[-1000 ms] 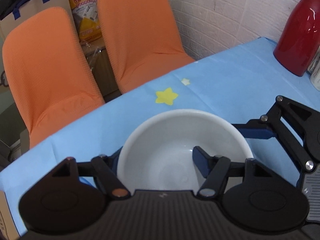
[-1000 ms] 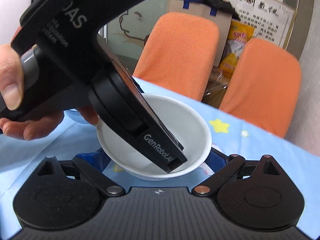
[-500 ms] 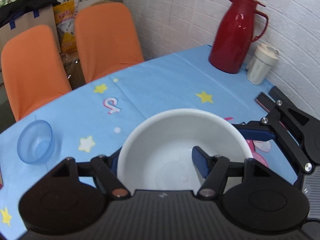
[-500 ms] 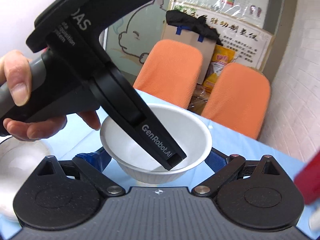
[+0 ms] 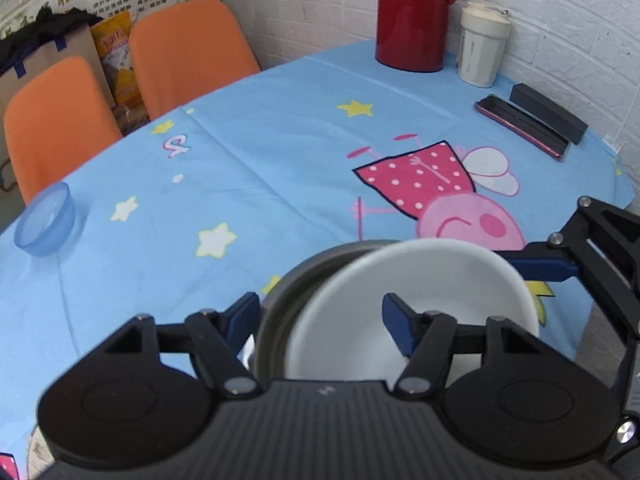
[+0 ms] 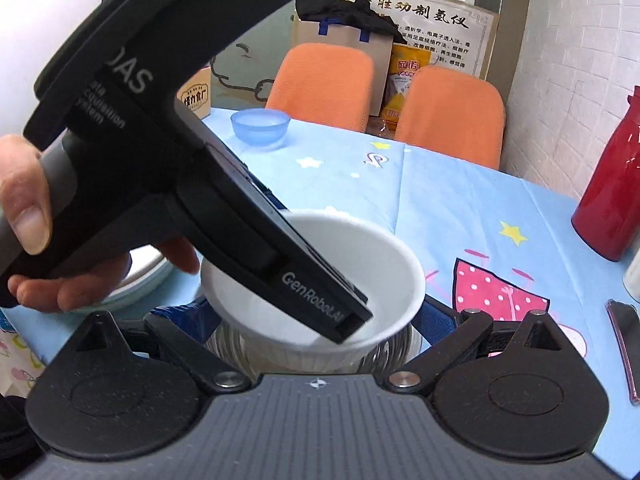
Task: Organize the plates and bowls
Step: 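Carry the white bowl with the left gripper into the steel bowl and release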
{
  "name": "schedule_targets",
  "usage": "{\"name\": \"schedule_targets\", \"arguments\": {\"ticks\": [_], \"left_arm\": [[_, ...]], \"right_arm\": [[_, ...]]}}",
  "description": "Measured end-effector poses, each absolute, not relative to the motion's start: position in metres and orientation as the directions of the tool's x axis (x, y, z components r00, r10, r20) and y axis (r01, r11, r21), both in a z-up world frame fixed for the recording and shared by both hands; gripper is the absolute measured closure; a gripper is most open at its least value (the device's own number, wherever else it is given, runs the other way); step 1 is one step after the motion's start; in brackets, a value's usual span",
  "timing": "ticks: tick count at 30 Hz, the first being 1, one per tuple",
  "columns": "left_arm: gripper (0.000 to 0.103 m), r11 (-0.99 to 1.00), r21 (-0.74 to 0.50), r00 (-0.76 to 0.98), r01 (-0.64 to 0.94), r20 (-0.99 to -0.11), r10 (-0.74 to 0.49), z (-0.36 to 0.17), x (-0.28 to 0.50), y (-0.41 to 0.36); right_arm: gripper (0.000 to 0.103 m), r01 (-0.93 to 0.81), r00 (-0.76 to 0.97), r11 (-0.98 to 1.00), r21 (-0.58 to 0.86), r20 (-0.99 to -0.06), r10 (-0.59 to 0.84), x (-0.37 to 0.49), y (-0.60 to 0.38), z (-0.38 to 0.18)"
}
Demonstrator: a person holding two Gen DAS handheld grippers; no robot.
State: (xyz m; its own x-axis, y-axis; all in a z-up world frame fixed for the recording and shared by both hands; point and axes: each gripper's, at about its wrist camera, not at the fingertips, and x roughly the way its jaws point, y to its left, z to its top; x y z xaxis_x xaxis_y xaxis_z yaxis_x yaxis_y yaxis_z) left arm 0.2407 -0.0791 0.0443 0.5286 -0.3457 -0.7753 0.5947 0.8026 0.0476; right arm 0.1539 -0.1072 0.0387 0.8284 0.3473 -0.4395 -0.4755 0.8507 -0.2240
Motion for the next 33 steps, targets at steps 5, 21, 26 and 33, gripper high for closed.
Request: {"name": "schedule_targets", "arguments": {"ticks": [5,21,26,33], "left_arm": [[0.025,0.815,-0.015,0.505,0.580,-0.779,-0.373,0.044,0.251,-0.066],[0.020,0.844,-0.063,0.556,0.532,-0.725,-0.405,0.075,0.258,-0.040],[0.019,0.846,-0.062,0.563,0.529,-0.721,-0.405,0.078,0.254,-0.039],[0.017,0.853,-0.050,0.577,0.519,-0.716,-0.393,0.083,0.252,-0.032]], "right_arm": [[0.017,-0.474,0.822,0.853,-0.218,-0.458,0.340,0.152,-0.122,0.034],[0.016,-0.383,0.862,0.921,-0.069,-0.385,0.329,0.098,-0.196,0.050],[0.016,-0.369,0.844,0.928,-0.050,-0.437,0.312,0.125,-0.193,0.034],[0.016,-0.418,0.818,0.904,-0.092,-0.471,0.331,0.131,-0.175,0.024]]}}
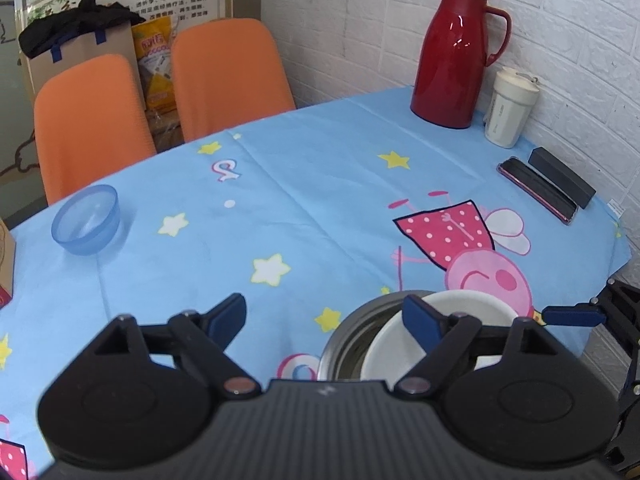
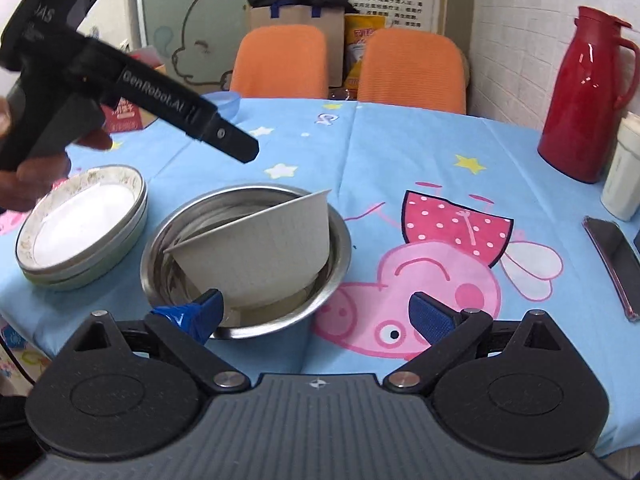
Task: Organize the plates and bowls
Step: 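Carry the white bowl with the left gripper into the steel bowl and release, then reach the left gripper to the blue plastic bowl and grasp its rim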
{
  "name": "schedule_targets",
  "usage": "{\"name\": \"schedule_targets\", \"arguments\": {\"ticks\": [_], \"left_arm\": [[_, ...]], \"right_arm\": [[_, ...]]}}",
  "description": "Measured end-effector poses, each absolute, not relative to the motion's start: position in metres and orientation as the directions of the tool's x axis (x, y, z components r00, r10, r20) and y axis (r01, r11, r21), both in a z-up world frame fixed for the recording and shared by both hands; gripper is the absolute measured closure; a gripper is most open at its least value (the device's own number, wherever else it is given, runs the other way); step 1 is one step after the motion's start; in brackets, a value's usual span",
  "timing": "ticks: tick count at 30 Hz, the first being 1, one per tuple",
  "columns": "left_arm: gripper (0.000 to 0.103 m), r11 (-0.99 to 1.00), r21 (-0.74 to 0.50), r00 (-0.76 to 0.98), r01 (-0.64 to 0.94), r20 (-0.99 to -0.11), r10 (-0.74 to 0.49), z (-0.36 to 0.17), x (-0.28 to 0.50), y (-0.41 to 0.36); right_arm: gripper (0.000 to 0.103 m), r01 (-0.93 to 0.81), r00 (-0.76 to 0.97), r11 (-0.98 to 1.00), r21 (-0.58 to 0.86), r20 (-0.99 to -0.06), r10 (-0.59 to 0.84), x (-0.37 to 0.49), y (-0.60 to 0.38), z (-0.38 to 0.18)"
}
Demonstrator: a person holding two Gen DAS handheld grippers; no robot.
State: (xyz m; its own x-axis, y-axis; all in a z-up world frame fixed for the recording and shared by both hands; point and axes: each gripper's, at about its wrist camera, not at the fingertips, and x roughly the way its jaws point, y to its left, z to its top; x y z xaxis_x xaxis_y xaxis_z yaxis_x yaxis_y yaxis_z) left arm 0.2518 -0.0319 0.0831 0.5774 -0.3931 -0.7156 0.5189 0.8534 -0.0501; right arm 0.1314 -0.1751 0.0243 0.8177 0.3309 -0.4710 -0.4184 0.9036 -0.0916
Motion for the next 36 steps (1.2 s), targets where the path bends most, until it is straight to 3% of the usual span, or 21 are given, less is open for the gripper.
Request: {"name": "schedule_targets", "arguments": {"ticks": [7,11,15,20,26,36], "left_arm": [[0.017,0.854,-0.076,0.573,0.515,-0.711,-0.408,0.085,0.256,-0.029],[0.017,0.855,-0.065,0.577,0.514,-0.711,-0.401,0.086,0.253,-0.026],[0.017,0.860,-0.068,0.574,0.506,-0.718,-0.395,0.083,0.253,-0.022],[0.017,0.862,-0.064,0.569,0.503,-0.726,-0.386,0.080,0.253,-0.022],[0.017,0.861,-0.060,0.579,0.505,-0.716,-0.390,0.083,0.253,-0.017],[0.017,0.891,-0.074,0.582,0.449,-0.732,-0.354,0.076,0.253,0.023]], "right_arm": [[0.016,-0.355,0.850,0.928,-0.113,-0.452,0.271,0.120,-0.195,0.037],[0.016,-0.357,0.856,0.933,-0.054,-0.419,0.303,0.120,-0.203,0.043],[0.016,-0.316,0.875,0.935,-0.164,-0.432,0.219,0.127,-0.194,0.037],[0.016,-0.370,0.836,0.920,-0.133,-0.479,0.267,0.147,-0.180,0.022],[0.016,-0.364,0.860,0.907,-0.211,-0.451,0.240,0.135,-0.175,0.030],[0.016,-0.409,0.845,0.894,-0.181,-0.446,0.296,0.132,-0.168,0.051]]}}
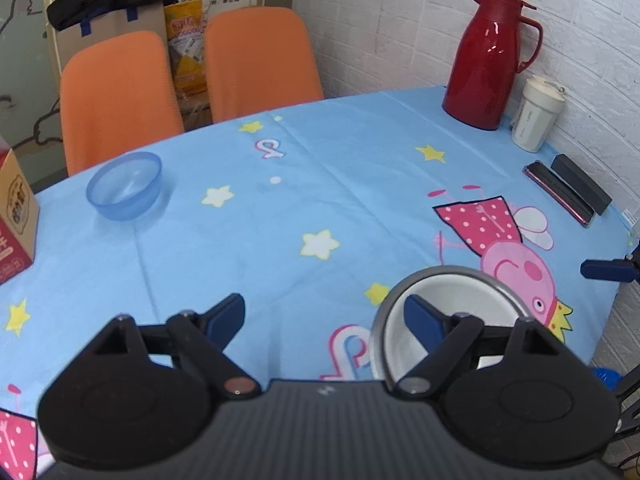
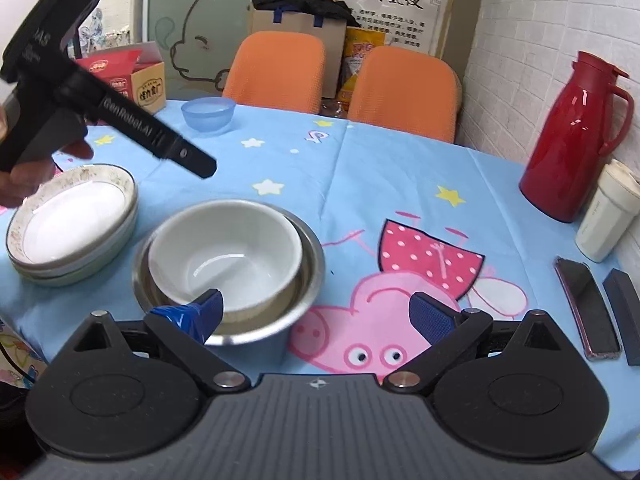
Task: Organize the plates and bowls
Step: 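Reach the left gripper to the blue plastic bowl and grasp its rim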
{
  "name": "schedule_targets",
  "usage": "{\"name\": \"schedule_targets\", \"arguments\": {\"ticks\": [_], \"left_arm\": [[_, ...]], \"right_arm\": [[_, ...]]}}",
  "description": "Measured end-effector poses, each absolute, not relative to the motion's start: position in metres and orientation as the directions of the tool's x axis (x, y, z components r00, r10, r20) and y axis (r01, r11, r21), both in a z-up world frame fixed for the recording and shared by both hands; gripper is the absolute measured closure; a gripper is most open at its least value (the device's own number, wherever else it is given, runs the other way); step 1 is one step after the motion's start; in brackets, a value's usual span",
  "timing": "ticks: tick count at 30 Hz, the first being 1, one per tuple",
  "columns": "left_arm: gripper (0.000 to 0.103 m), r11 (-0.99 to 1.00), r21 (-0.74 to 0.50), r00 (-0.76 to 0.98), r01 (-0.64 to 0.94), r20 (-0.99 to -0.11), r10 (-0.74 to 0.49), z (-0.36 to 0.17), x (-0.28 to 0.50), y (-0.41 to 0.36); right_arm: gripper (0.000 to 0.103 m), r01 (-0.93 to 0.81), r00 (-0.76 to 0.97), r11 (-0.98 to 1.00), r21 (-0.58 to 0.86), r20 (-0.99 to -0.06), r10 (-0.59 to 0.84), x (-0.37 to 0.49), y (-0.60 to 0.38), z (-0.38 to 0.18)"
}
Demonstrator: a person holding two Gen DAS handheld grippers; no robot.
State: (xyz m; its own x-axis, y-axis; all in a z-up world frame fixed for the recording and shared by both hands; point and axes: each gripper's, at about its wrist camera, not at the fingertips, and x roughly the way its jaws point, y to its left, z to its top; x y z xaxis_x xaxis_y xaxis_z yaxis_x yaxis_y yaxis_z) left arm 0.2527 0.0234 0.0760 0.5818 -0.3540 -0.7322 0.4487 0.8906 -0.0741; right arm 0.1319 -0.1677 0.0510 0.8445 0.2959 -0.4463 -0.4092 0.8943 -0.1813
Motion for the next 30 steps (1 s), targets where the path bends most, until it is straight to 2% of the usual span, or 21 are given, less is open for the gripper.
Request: {"name": "schedule_targets", "arguments": {"ticks": [8,17,23,30], "left_arm": [[0.016,0.959,-0.018,0.620,0.282,-0.759,-0.197,0.074,0.271,0.112],[0.016,0.992,-0.053,0.648,0.115,-0.753,-0.115,0.090,0.396,0.167],[0.016,0.994,-0.108,0.604,0.027,-0.790,-0.102,0.059,0.479,0.163],[0.016,0.992,-0.119,0.573,0.027,-0.811,-0.113,0.028,0.519,0.160]], "right_arm": [[0.016,-0.540,0.790,0.814,-0.215,-0.463,0.402,0.189,-0.119,0.088],[0.016,-0.639,0.712,0.742,-0.201,-0.520,0.472,0.315,-0.038,0.143],[0.016,-0.686,0.656,0.694,-0.220,-0.599,0.459,0.384,0.022,0.125],[0.016,-0.711,0.621,0.669,-0.217,-0.641,0.452,0.430,0.059,0.098]]}}
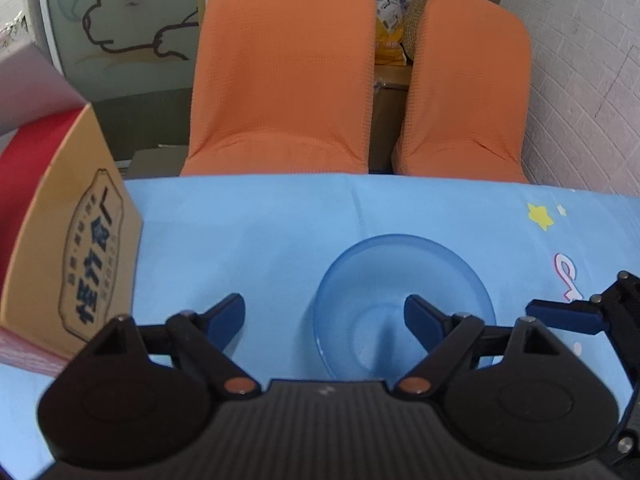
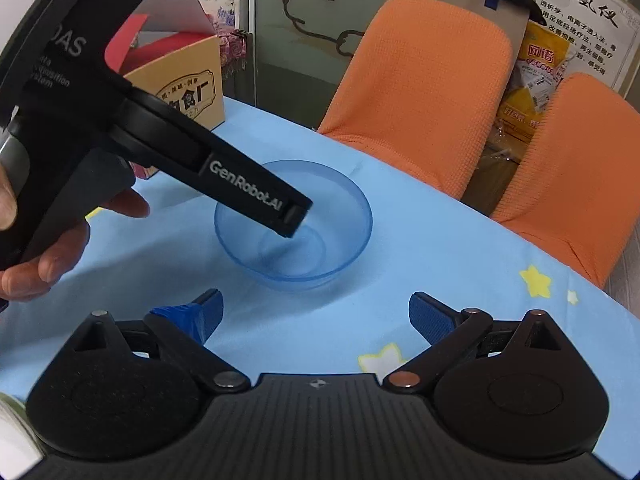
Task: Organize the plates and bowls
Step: 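Reach the left gripper to the blue plastic bowl and grasp its rim, then carry the blue bowl with the left gripper into the white bowl and release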
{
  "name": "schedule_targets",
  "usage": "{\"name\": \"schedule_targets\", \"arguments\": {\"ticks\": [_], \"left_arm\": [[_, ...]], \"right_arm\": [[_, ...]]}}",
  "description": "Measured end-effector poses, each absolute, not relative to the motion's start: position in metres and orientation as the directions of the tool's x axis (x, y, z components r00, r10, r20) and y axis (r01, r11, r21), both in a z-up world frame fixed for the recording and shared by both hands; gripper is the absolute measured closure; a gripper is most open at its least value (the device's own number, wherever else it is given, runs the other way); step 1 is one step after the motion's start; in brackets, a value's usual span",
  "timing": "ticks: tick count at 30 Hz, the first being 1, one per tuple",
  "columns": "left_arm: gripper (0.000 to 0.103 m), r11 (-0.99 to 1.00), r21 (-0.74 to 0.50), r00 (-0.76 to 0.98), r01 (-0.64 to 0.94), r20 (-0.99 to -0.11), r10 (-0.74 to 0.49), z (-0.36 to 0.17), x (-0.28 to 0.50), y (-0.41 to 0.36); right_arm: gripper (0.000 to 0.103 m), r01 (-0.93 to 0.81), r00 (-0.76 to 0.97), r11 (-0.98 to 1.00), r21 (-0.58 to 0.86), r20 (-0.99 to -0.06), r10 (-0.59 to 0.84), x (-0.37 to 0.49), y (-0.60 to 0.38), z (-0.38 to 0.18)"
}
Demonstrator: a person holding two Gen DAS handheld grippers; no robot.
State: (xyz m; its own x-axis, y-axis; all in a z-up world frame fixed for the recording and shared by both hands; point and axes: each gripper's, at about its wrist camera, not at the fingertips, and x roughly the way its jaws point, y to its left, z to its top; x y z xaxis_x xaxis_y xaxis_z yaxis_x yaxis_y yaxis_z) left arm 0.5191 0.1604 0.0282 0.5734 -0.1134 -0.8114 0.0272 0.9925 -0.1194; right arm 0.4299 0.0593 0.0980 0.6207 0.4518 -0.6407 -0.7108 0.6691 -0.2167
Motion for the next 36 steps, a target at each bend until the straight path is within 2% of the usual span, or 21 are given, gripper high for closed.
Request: {"name": "schedule_targets", "arguments": {"ticks": [5,6,8,9,10,11,13,15,21,27,36], "left_arm": [[0.017,0.990,-0.139,0.570,0.025,-0.812,-0.128,0.020,0.533,0.159],[0.021,0.990,-0.136,0.569,0.031,-0.812,-0.129,0.018,0.535,0.159],[0.034,0.993,-0.111,0.570,0.051,-0.813,-0.120,0.016,0.535,0.154],[0.056,0.994,-0.087,0.573,0.068,-0.812,-0.111,0.017,0.533,0.150],[0.057,0.994,-0.074,0.569,0.086,-0.815,-0.109,0.018,0.532,0.146],[0.066,0.989,-0.099,0.554,0.107,-0.821,-0.142,0.020,0.533,0.145],[0.066,0.984,-0.122,0.552,0.131,-0.816,-0.175,0.028,0.526,0.139],[0.066,0.987,-0.086,0.587,0.136,-0.796,-0.150,0.044,0.512,0.133],[0.066,0.970,-0.133,0.611,0.204,-0.757,-0.232,0.089,0.469,0.109],[0.066,0.942,-0.167,0.598,0.291,-0.737,-0.315,0.114,0.390,0.054],[0.066,0.880,-0.212,0.518,0.424,-0.741,-0.428,0.096,0.276,-0.022]], "right_arm": [[0.016,-0.717,0.606,0.669,-0.196,-0.648,0.460,0.445,0.070,0.086],[0.016,-0.716,0.607,0.672,-0.188,-0.644,0.466,0.446,0.070,0.084],[0.016,-0.721,0.604,0.673,-0.164,-0.626,0.493,0.449,0.072,0.080],[0.018,-0.723,0.602,0.675,-0.149,-0.615,0.509,0.451,0.073,0.079],[0.018,-0.722,0.606,0.676,-0.144,-0.603,0.519,0.452,0.076,0.079],[0.019,-0.722,0.612,0.676,-0.151,-0.595,0.521,0.451,0.078,0.080],[0.019,-0.717,0.638,0.676,-0.167,-0.547,0.542,0.444,0.079,0.089],[0.019,-0.717,0.661,0.662,-0.221,-0.517,0.544,0.427,0.078,0.101],[0.019,-0.695,0.694,0.679,-0.236,-0.465,0.549,0.372,0.039,0.141],[0.019,-0.648,0.732,0.717,-0.258,-0.472,0.492,0.300,-0.019,0.158],[0.018,-0.562,0.770,0.789,-0.250,-0.506,0.388,0.215,-0.104,0.127]]}}
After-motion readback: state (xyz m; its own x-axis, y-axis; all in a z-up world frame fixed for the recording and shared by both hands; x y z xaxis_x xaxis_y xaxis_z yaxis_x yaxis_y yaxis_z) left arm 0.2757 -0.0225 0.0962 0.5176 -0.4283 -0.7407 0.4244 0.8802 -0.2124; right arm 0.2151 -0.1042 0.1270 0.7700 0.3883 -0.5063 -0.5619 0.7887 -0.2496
